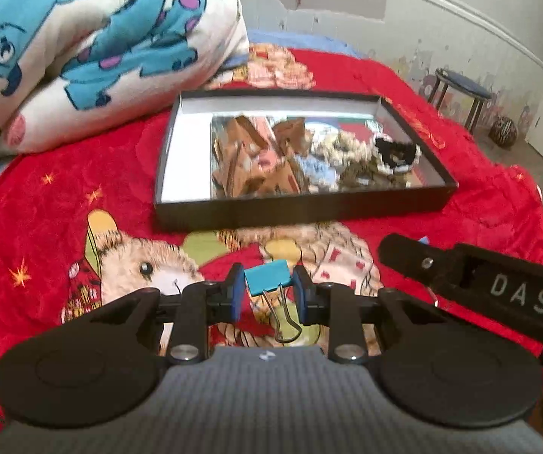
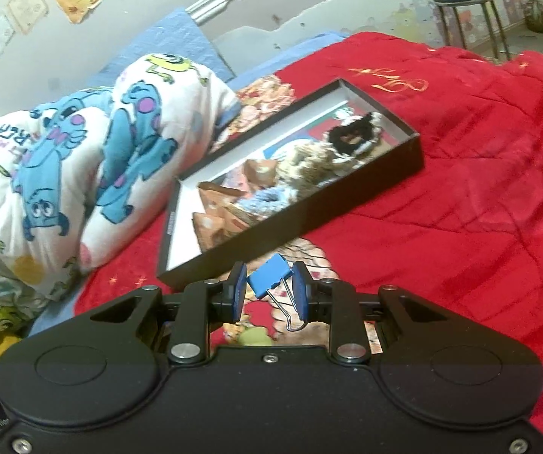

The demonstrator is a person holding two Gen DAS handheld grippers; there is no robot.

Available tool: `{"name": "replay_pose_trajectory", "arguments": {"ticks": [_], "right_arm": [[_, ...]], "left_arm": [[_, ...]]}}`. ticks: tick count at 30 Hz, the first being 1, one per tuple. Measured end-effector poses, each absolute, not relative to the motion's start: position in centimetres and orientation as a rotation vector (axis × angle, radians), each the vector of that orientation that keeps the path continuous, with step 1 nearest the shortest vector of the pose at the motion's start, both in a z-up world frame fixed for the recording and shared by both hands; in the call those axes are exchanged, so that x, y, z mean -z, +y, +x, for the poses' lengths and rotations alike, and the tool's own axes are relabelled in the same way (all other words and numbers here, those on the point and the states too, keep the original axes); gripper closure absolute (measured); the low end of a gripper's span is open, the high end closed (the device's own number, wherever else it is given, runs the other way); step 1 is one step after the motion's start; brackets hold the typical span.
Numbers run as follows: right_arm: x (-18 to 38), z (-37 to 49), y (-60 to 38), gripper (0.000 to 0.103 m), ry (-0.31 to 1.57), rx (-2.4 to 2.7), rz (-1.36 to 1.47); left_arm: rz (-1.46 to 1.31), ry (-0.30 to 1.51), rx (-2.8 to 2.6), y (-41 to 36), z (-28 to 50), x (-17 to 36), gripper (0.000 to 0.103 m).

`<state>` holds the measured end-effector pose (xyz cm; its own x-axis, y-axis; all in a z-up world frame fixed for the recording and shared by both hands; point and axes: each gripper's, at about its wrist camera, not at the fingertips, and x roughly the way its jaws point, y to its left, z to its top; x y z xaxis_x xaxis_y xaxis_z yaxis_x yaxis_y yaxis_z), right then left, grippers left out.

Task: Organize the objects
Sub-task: 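Lift both held binder clips and carry them over the black box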

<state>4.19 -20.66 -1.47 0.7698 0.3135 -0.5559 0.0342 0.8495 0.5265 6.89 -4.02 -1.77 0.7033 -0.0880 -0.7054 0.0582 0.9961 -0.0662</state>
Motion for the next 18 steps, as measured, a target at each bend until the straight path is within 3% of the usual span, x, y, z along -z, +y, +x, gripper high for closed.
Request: {"name": "replay_pose_trajectory", "arguments": {"ticks": [18], "right_arm": [[-2.5, 6.3, -21.2, 0.077, 0.615, -0.342, 0.591]], "left_arm": [[-0.090, 0.696, 0.074, -2.4, 7.8, -1.8, 0.072]]}}
